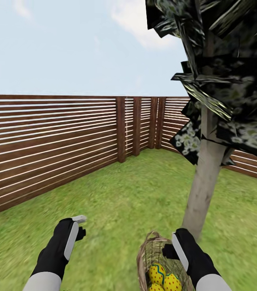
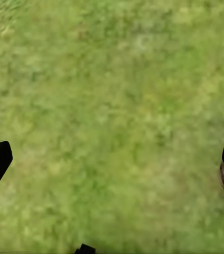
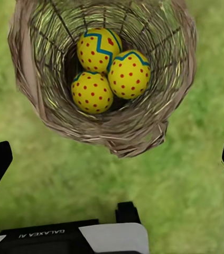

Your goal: Take the three Easter eggs out of the wicker basket on the lawn in the garden, then place them on the lawn next to a single tree (choose any tree) so that all three eggs are next to the same tree and none are left in the basket.

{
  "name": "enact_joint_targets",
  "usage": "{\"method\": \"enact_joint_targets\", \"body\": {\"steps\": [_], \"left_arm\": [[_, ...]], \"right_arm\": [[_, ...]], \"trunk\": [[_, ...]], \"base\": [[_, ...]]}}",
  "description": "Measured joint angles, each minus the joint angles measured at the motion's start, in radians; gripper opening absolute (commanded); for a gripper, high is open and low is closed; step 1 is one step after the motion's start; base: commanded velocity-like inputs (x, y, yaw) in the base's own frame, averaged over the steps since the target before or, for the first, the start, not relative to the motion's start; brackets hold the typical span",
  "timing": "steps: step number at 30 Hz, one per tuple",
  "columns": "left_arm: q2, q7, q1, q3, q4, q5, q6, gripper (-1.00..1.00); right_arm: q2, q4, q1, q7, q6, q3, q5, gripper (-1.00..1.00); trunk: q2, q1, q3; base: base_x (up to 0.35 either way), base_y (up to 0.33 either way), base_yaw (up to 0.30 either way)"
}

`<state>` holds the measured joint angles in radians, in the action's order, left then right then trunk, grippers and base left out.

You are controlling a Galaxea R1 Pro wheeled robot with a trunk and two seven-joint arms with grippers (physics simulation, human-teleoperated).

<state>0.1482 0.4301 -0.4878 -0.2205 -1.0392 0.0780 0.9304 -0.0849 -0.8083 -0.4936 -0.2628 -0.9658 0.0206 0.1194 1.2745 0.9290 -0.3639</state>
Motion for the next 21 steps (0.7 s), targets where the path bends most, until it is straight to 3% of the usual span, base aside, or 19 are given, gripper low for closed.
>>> {"method": "enact_joint_targets", "body": {"steps": [8,21], "left_arm": [[0.0,-0.001,0.0,0.0,0.005,0.014,-0.001,1.0],[0.0,-0.001,0.0,0.0,0.033,0.018,-0.019,1.0]], "right_arm": [[-0.011,0.001,0.0,0.001,0.0,-0.009,0.001,1.0],[-0.014,0.004,0.0,0.002,0.0,-0.012,0.0,1.0]], "trunk": [[0.0,0.0,-0.004],[0.0,0.001,-0.005]], "base": [[0.043,-0.319,0.226],[-0.157,-0.303,0.021]]}}
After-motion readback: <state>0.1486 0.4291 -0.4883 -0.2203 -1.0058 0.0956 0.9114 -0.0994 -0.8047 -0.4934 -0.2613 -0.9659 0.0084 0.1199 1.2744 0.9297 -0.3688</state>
